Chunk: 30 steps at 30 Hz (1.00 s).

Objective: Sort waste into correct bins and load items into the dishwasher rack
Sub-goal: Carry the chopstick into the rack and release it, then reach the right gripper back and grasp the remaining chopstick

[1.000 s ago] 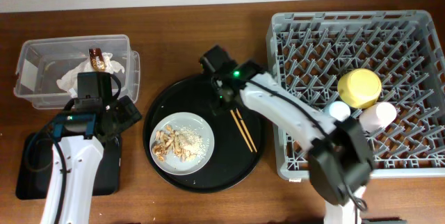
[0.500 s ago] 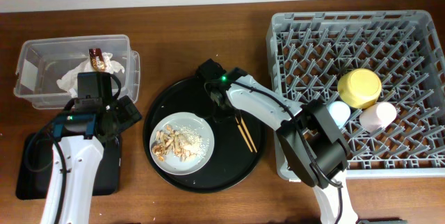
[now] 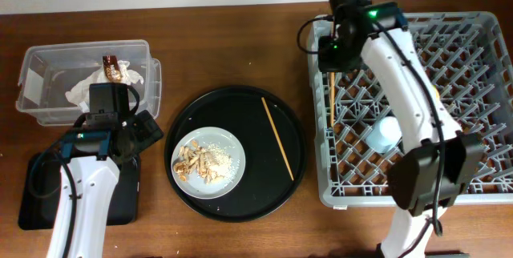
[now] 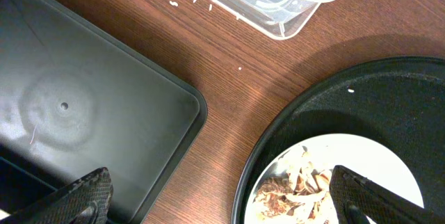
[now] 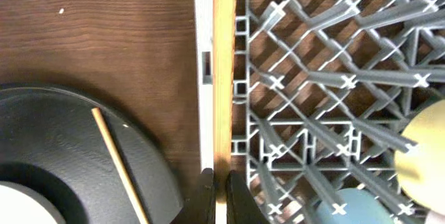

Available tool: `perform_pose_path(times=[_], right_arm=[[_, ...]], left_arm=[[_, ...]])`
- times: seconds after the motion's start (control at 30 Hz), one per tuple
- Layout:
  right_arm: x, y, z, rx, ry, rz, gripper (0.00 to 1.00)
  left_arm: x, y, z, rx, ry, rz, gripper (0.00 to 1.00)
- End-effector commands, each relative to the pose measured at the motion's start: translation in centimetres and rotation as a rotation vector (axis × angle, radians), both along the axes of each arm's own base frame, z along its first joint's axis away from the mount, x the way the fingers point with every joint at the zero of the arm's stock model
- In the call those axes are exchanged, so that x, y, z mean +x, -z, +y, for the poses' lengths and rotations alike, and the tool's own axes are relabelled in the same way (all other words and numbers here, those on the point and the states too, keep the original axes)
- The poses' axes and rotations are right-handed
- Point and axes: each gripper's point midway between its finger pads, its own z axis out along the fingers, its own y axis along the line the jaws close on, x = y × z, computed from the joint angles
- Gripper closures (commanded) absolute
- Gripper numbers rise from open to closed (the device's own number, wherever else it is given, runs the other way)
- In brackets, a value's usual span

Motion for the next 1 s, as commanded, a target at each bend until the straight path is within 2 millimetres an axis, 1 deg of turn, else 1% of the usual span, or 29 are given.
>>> perform_pose_path(times=[0.0,0.03,0.1,0.17,0.23,0.27,0.3,0.37,0.4,0.43,0.47,0.5,0.57,0.6,0.67,0.7,0.73,0.77,0.9,0.97], right_arm=[[0.5,0.2,-1.8,-0.027,-0.002,-0.001,0.96],[0.7,0.8,-2.3,-0.058,0.008,0.003,0.95],[0.8,2.0,-2.2,-0.065,0.003,0.029,0.75],[0.5,2.5,-1.7,-0.043,-0.005,0.053,0.73],[-0.4,2.6,-0.2,0.038,-0.03,0.094,0.72],[-1.0,2.5,1.5,0.093,-0.063,0.113,0.72],[-1.5,2.2,3.2,0.1,-0.101,0.109,0.72],[-2.6,1.6,7.2,0.099,-0.196,0.093,0.72],[-3.7,1.7,10.2,0.089,-0.251,0.091,0.71],[-4.3,1.9,11.7,0.062,-0.276,0.084,0.7],[-5.1,3.1,13.4,-0.023,-0.325,0.086,0.63],[-5.7,4.0,14.3,-0.038,-0.35,0.103,0.62],[-6.6,6.5,15.8,-0.064,-0.319,0.154,0.62],[-6.8,7.9,16.0,-0.081,-0.32,0.181,0.62],[-6.4,10.6,15.2,-0.146,-0.305,0.223,0.62],[-6.5,11.5,15.1,-0.158,-0.305,0.241,0.61],[-6.6,12.9,15.0,-0.172,-0.306,0.27,0.58],[-6.7,13.8,15.0,-0.179,-0.305,0.284,0.57],[-6.5,16.2,15.0,-0.19,-0.303,0.309,0.58],[-6.1,16.3,15.2,-0.183,-0.303,0.295,0.58]], left_arm=[[0.1,-0.3,0.3,0.006,-0.018,-0.012,0.01],[0.1,-0.3,0.3,0.006,-0.018,-0.012,0.01],[0.1,-0.3,0.3,0.006,-0.018,-0.012,0.01],[0.1,-0.3,0.3,0.006,-0.018,-0.012,0.01],[0.1,-0.3,0.3,0.006,-0.018,-0.012,0.01],[0.1,-0.3,0.3,0.006,-0.018,-0.012,0.01],[0.1,-0.3,0.3,0.006,-0.018,-0.012,0.01],[0.1,-0.3,0.3,0.006,-0.018,-0.012,0.01],[0.1,-0.3,0.3,0.006,-0.018,-0.012,0.01],[0.1,-0.3,0.3,0.006,-0.018,-0.012,0.01],[0.1,-0.3,0.3,0.006,-0.018,-0.012,0.01],[0.1,-0.3,0.3,0.006,-0.018,-0.012,0.0],[0.1,-0.3,0.3,0.006,-0.018,-0.012,0.01],[0.1,-0.3,0.3,0.006,-0.018,-0.012,0.01],[0.1,-0.3,0.3,0.006,-0.018,-0.012,0.01],[0.1,-0.3,0.3,0.006,-0.018,-0.012,0.0],[0.1,-0.3,0.3,0.006,-0.018,-0.012,0.01],[0.1,-0.3,0.3,0.006,-0.018,-0.012,0.01],[0.1,-0.3,0.3,0.006,-0.018,-0.012,0.01],[0.1,-0.3,0.3,0.006,-0.018,-0.012,0.0]])
